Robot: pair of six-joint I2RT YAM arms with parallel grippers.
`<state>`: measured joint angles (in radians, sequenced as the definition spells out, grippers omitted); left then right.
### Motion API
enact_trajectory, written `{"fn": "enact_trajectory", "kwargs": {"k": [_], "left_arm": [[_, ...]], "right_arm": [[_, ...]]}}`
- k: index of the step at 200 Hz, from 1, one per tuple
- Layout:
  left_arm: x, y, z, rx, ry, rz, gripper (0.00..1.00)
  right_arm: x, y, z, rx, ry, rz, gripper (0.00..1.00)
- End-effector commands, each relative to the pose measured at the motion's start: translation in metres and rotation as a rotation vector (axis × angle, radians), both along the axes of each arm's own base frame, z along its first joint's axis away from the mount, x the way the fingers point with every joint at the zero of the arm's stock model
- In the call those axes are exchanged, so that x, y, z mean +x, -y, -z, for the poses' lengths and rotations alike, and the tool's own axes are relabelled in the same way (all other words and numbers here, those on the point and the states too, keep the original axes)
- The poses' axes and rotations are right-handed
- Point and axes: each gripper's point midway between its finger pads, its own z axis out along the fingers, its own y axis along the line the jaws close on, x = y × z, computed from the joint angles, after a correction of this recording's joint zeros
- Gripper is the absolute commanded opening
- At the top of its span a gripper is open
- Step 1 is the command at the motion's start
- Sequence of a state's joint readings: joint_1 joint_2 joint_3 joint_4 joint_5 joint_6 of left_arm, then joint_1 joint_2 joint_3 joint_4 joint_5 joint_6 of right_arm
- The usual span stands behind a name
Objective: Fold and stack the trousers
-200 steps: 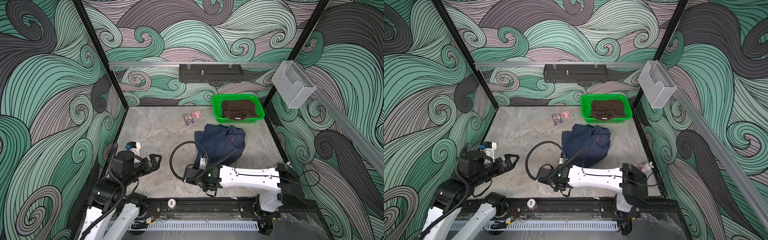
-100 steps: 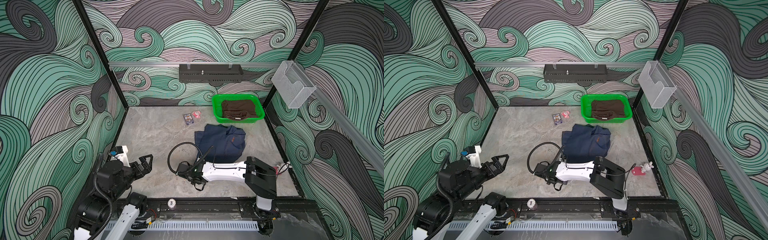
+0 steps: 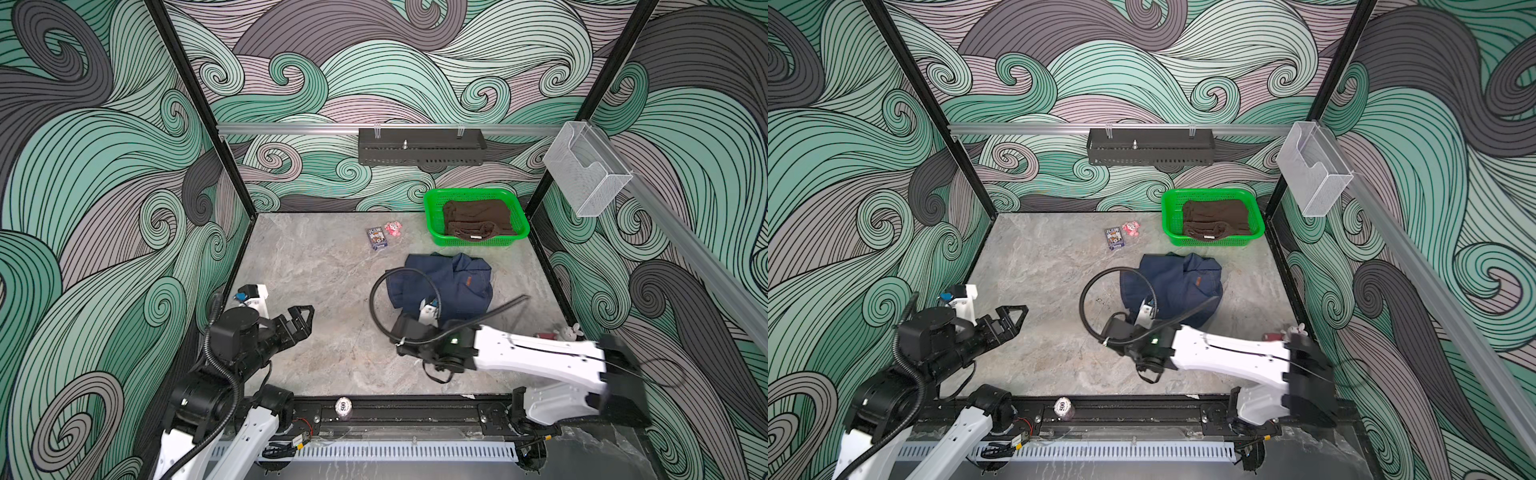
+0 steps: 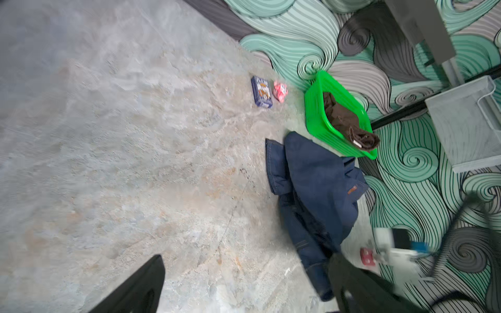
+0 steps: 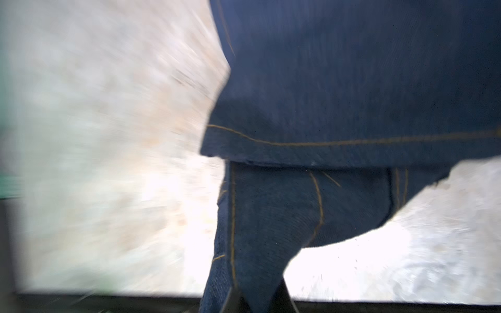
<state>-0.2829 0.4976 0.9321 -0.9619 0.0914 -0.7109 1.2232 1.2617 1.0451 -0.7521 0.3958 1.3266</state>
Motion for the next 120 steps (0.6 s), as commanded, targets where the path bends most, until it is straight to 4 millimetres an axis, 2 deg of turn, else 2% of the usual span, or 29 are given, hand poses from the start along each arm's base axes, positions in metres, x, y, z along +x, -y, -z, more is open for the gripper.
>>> {"fn": "enact_trajectory", "kwargs": {"k": [1,15,31,63,87,120], "left_arm": [[0.024,0.035,0.001,-0.127,-0.005,0.11,0.96],[0.038,0.051,0.008,-0.173,-0.034,0.151,0.96],[0.052,0.068,0.017,-0.198,-0.078,0.199,0.96],[0.071,0.117,0.04,-0.163,-0.129,0.309,0.96],[0.069,0.155,0.068,-0.109,-0.202,0.39,0.97],[0.057,0.189,0.105,-0.006,-0.251,0.473,0.98]], "right_arm": [[0.004,0.056,-0.053,-0.008,0.121,-0.06,0.0],[0.004,0.082,-0.077,0.054,0.139,-0.042,0.0],[0.003,0.101,-0.1,0.097,0.161,-0.05,0.0],[0.005,0.117,-0.124,0.126,0.187,-0.053,0.0],[0.013,0.129,-0.13,0.116,0.208,-0.014,0.0],[0.024,0.143,-0.138,0.124,0.22,0.045,0.0]]}}
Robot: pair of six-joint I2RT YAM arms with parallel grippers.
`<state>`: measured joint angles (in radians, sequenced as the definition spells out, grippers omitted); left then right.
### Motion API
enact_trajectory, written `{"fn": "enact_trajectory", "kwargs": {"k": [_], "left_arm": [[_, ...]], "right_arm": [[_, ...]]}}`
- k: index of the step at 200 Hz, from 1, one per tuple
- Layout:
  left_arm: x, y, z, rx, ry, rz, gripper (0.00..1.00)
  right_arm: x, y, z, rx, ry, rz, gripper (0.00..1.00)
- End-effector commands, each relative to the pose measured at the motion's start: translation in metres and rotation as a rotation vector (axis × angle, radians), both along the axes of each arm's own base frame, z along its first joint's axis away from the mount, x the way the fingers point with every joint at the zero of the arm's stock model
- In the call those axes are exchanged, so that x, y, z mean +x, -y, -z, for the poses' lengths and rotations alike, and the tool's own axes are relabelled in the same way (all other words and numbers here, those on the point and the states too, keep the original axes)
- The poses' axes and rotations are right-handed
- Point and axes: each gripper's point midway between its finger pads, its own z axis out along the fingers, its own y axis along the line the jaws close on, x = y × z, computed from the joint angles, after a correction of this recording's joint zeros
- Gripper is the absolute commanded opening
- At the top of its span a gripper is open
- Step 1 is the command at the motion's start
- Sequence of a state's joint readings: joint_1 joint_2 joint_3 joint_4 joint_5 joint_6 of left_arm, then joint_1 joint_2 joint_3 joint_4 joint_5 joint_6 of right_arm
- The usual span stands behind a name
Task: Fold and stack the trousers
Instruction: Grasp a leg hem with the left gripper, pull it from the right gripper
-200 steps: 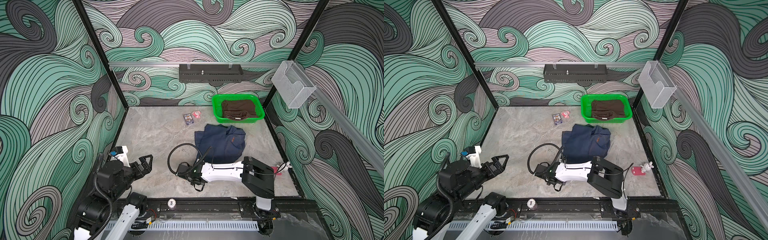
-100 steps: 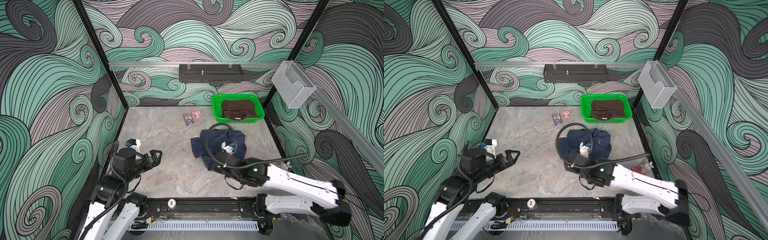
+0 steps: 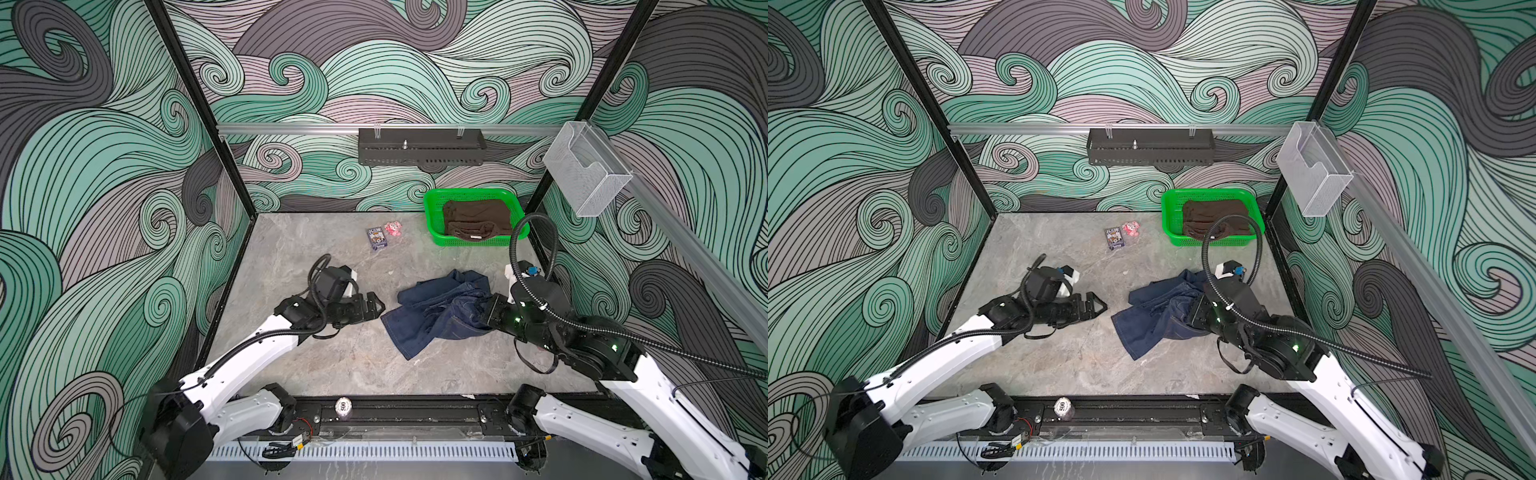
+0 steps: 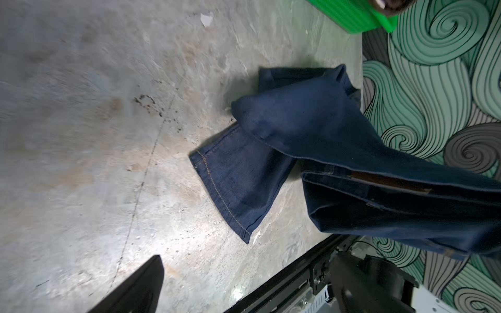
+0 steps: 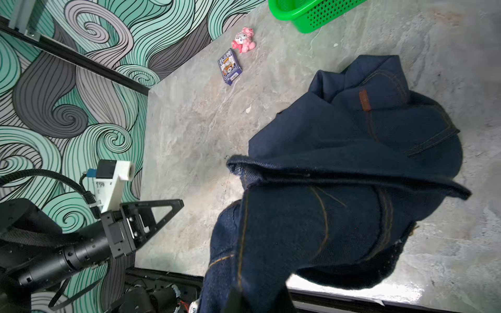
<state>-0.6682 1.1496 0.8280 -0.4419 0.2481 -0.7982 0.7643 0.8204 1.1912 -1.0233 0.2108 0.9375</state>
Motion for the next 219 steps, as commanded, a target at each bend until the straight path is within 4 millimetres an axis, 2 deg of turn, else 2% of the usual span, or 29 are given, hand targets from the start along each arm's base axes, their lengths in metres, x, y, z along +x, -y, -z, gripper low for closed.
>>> {"fn": "enact_trajectory", "kwargs": {"k": [1,20,51,58,66,90,119,149,168,176,198,210,219], "left_arm": [[0.003,0.023,0.002,0.015,0.055,0.034,0.98],[-0.002,0.035,0.026,0.058,0.029,0.059,0.97],[-0.007,0.054,0.058,0.105,-0.016,0.089,0.9],[-0.009,0.057,0.062,0.114,-0.016,0.093,0.89],[-0.011,0.059,0.079,0.147,-0.043,0.098,0.88],[-0.016,0.065,0.103,0.175,-0.073,0.097,0.88],[-0.016,0.073,0.12,0.198,-0.078,0.095,0.87],[-0.011,0.078,0.136,0.239,-0.069,0.075,0.78],[-0.008,0.081,0.149,0.243,-0.076,0.045,0.64],[-0.007,0.082,0.154,0.242,-0.085,0.036,0.55],[-0.004,0.084,0.164,0.244,-0.097,0.013,0.16],[0.0,0.082,0.163,0.247,-0.088,-0.008,0.0],[0.005,0.079,0.157,0.246,-0.068,-0.029,0.0]], "right_arm": [[0.003,0.007,-0.018,0.007,0.038,-0.006,0.0],[0.008,0.013,-0.025,0.016,0.047,0.015,0.0],[0.014,0.019,-0.032,0.03,0.053,0.039,0.0],[0.015,0.019,-0.033,0.034,0.052,0.044,0.0],[0.016,0.021,-0.035,0.04,0.055,0.05,0.0],[0.018,0.024,-0.041,0.054,0.061,0.064,0.0],[0.02,0.024,-0.044,0.064,0.06,0.067,0.0],[0.019,0.024,-0.048,0.077,0.065,0.064,0.0],[0.019,0.025,-0.051,0.087,0.071,0.069,0.0],[0.018,0.025,-0.053,0.092,0.075,0.068,0.0],[0.016,0.026,-0.057,0.103,0.085,0.067,0.0],[0.016,0.028,-0.059,0.104,0.091,0.069,0.0],[0.016,0.028,-0.059,0.105,0.093,0.07,0.0]]}}
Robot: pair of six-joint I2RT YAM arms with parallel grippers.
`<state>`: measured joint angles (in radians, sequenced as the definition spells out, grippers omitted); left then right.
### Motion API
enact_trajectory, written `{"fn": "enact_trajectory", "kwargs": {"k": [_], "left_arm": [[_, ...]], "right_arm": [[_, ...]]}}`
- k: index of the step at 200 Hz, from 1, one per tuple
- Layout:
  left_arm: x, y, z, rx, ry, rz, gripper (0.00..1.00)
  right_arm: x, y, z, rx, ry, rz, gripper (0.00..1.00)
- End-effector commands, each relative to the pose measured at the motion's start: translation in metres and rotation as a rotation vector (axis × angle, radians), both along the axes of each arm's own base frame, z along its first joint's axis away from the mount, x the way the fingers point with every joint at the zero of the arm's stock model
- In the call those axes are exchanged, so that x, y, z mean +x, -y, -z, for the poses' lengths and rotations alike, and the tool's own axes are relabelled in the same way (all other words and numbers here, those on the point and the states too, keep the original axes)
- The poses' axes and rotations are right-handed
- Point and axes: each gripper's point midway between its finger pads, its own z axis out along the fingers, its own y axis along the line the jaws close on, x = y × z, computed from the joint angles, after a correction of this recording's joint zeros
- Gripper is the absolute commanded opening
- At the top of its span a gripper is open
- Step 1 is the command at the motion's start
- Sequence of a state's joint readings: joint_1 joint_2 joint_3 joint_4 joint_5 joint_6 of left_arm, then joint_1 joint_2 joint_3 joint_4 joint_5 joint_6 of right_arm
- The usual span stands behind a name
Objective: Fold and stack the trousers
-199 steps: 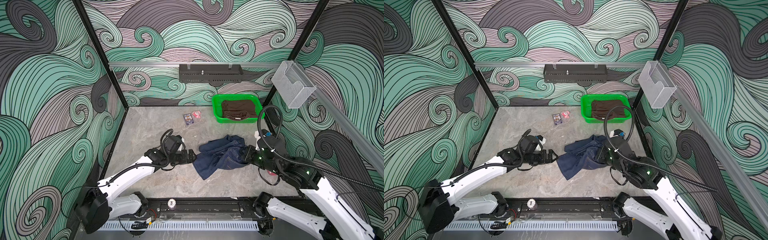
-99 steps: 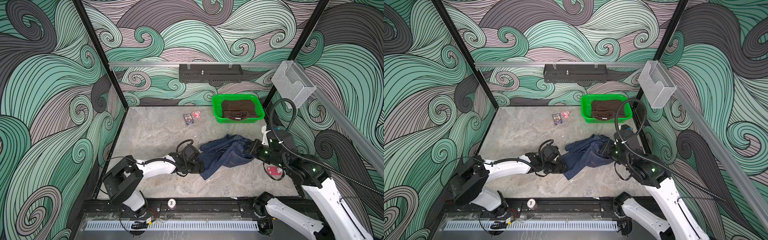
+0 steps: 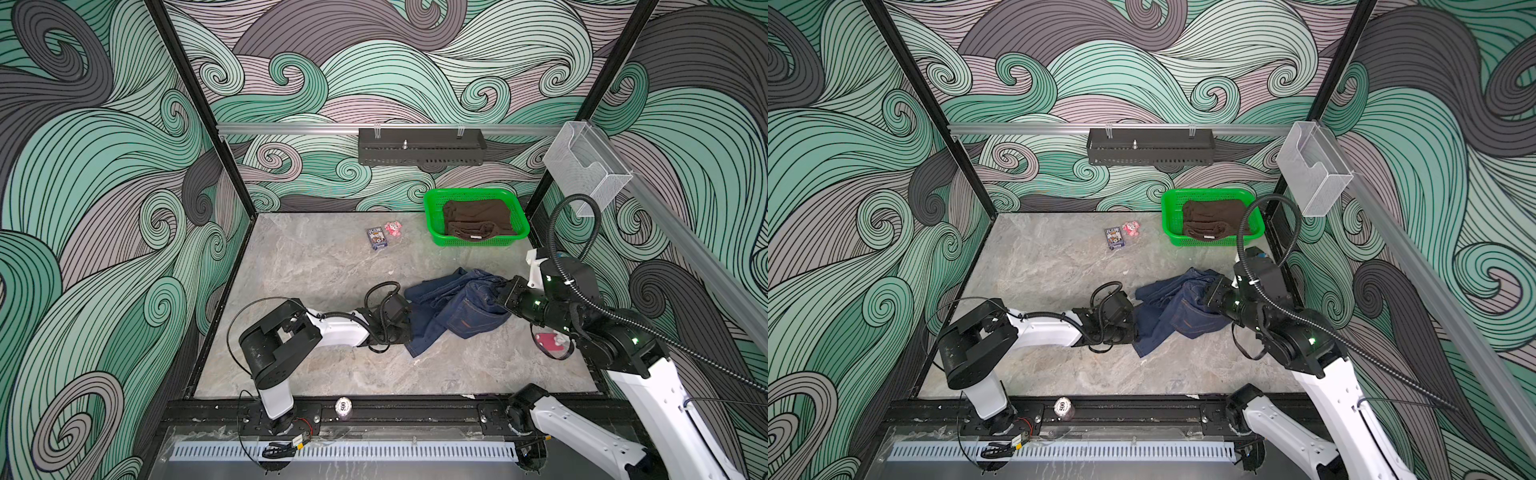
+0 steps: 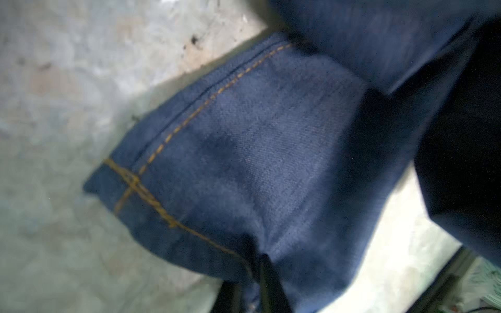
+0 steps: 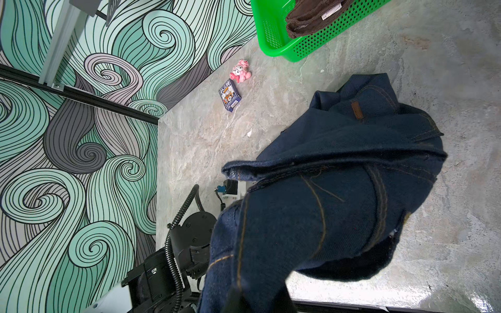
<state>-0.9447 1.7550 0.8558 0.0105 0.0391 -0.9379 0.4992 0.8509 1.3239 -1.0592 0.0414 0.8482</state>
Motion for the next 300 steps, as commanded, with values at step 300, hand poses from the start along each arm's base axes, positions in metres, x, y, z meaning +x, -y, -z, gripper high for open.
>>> {"fn": "enact_trajectory", "kwargs": {"k": [300], "left_arm": [[0.013,-0.491,-0.255,0.315,0.307,-1.217,0.0]], "right_arm": [[0.087,0.117,0.112,0.069,-0.085,0.439,0.0]]}}
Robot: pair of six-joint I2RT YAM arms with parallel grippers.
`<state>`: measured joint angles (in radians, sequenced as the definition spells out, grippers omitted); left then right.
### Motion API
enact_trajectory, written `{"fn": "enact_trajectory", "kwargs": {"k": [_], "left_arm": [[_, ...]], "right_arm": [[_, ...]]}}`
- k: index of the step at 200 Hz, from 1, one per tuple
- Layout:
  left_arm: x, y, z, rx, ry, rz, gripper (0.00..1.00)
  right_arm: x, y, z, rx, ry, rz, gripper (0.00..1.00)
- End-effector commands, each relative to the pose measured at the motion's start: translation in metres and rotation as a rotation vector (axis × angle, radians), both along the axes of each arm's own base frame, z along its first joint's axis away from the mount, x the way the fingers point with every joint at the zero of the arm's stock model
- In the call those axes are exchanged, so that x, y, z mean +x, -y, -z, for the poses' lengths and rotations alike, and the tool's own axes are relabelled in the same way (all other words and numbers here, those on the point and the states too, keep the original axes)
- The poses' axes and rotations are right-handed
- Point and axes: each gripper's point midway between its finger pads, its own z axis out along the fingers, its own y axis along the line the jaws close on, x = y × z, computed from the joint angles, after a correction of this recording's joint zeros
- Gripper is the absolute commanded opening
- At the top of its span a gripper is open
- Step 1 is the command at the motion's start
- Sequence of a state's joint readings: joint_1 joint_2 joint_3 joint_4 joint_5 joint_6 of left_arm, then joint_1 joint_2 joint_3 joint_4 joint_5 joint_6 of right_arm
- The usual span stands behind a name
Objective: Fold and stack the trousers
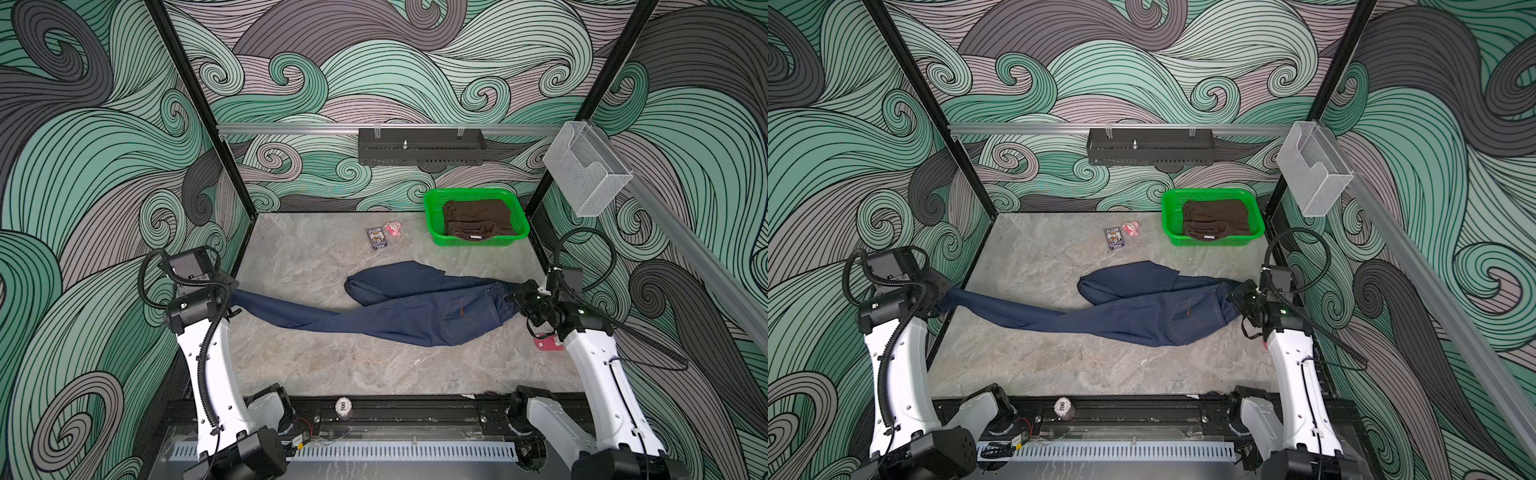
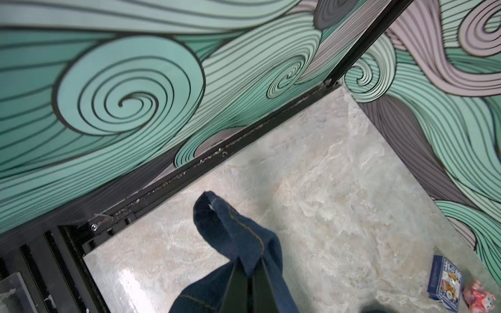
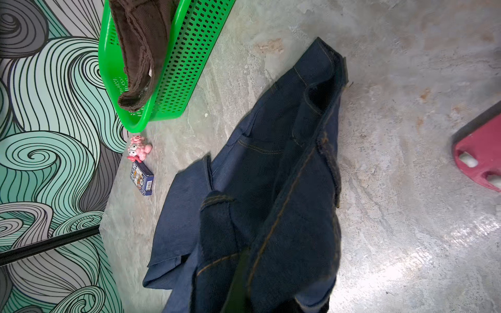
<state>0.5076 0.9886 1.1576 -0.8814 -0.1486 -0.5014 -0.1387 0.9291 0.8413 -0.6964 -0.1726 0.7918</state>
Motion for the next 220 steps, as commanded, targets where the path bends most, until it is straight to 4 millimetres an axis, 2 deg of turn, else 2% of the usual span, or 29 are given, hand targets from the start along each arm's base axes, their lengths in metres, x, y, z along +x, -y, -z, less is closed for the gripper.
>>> {"fn": "enact_trajectory", "kwargs": {"k": [1,12,35,47,61,77,99,116,125,143,156,168,182,204,220], "left_arm": [[0.017,0.001,-0.011,-0.04,0.091,0.018,0.0],[0.028,0.002,-0.016,-0.067,0.124,0.034,0.0],[0.049,0.0,-0.047,-0.096,0.205,0.049,0.0],[0.052,-0.003,-0.066,-0.096,0.24,0.044,0.0],[0.05,-0.009,-0.075,-0.095,0.26,0.023,0.0],[0.04,-0.015,-0.065,-0.098,0.242,-0.009,0.0],[0.026,-0.018,-0.022,-0.135,0.191,-0.051,0.0],[0.014,-0.017,0.021,-0.19,0.128,-0.079,0.0],[0.007,-0.016,0.04,-0.213,0.102,-0.094,0.0],[-0.007,-0.017,0.066,-0.237,0.07,-0.127,0.0],[-0.015,-0.018,0.078,-0.246,0.051,-0.147,0.0],[-0.02,-0.016,0.085,-0.251,0.04,-0.154,0.0],[-0.023,-0.014,0.092,-0.257,0.03,-0.155,0.0],[-0.027,-0.011,0.1,-0.265,0.019,-0.155,0.0],[-0.026,-0.009,0.102,-0.278,0.019,-0.148,0.0]], "right_arm": [[0.023,0.005,-0.036,-0.029,0.124,-0.002,0.0],[0.039,0.001,-0.055,0.003,0.17,-0.017,0.0],[0.074,-0.012,-0.106,0.081,0.312,-0.078,0.0],[0.083,-0.014,-0.129,0.09,0.384,-0.094,0.0],[0.083,-0.011,-0.139,0.056,0.42,-0.092,0.0],[0.073,-0.004,-0.125,-0.008,0.397,-0.079,0.0],[0.047,0.01,-0.071,-0.075,0.285,-0.024,0.0],[0.022,0.023,-0.028,-0.126,0.191,0.038,0.07],[0.008,0.03,-0.009,-0.148,0.143,0.078,0.15],[-0.019,0.042,0.019,-0.184,0.04,0.146,0.23],[-0.037,0.049,0.029,-0.203,-0.019,0.187,0.43],[-0.049,0.051,0.031,-0.211,-0.055,0.206,0.5],[-0.064,0.053,0.031,-0.21,-0.106,0.245,0.64],[-0.081,0.051,0.019,-0.177,-0.168,0.286,0.76],[-0.082,0.047,0.011,-0.137,-0.198,0.305,0.83]]}}
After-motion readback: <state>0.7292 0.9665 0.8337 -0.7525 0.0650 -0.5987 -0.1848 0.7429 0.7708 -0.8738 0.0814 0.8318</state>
